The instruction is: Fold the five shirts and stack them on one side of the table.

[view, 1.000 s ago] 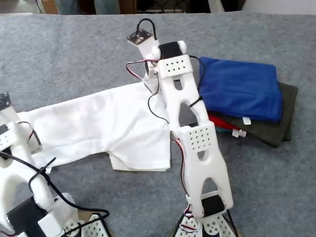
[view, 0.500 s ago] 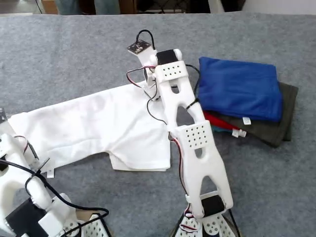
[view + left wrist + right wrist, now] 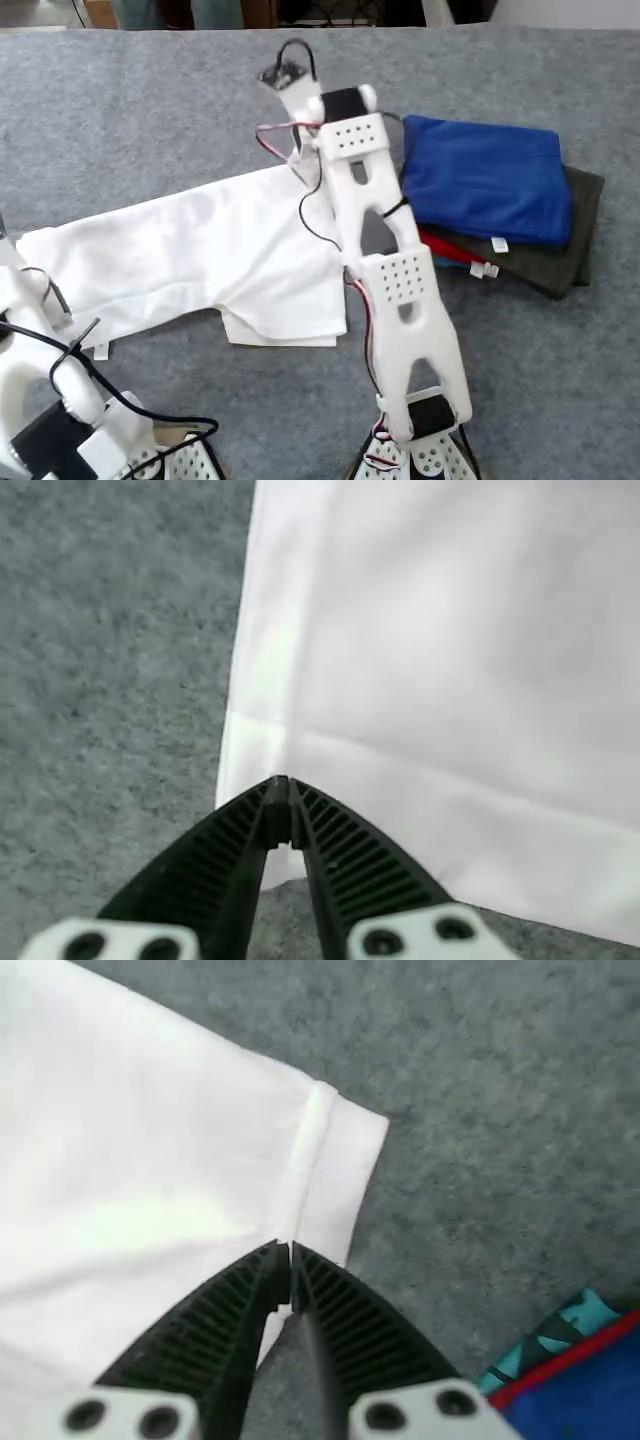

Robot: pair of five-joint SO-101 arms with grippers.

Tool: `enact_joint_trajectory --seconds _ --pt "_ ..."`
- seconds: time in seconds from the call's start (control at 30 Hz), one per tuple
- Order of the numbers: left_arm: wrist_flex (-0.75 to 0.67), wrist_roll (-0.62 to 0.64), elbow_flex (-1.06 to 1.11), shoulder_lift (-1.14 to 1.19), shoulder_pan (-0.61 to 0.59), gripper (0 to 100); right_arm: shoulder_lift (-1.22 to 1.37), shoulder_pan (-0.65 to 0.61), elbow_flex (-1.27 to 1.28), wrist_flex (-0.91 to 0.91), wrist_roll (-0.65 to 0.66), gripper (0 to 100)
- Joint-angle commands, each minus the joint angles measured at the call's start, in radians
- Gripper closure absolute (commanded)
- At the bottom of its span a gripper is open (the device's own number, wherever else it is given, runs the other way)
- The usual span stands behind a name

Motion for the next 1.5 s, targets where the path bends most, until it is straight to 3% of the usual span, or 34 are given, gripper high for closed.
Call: enact_joint_trajectory --seconds 0.0,0.13,0.23,0.43,0.6,0.77,1.07,1.23,1.47 --pt "0.1 0.0 -0.171 -0.037 -0.022 97 -0.222 -0.018 0.093 0.014 0.035 98.3" --pt "0.153 0.002 -0.3 -0.035 -0.03 97 -0.473 -0.072 0.444 0.012 0.075 98.2" --pt "0.117 0.005 -0.326 -0.026 -0.019 97 -0.653 -0.14 0.751 0.009 0.15 98.1" --pt "-0.195 0.106 -0.183 -0.008 -0.004 97 -0.888 -0.324 1.285 -0.21 0.198 98.1" --pt "-0.496 0.166 -0.015 0.069 -0.012 97 -0.909 -0.44 1.537 -0.404 0.149 98.1" --pt "-0.632 0.209 0.041 0.147 -0.012 97 -0.857 -0.489 1.604 -0.494 0.098 98.1" --pt "-0.641 0.23 0.013 0.172 -0.038 97 -0.73 -0.638 1.603 -0.563 0.043 98.1" --pt "-0.641 0.227 0.013 0.172 -0.038 97 -0.696 -0.64 1.578 -0.574 0.015 98.1" --pt "-0.641 0.227 0.015 0.172 -0.038 97 -0.788 -0.609 1.544 -0.44 0.023 98.1"
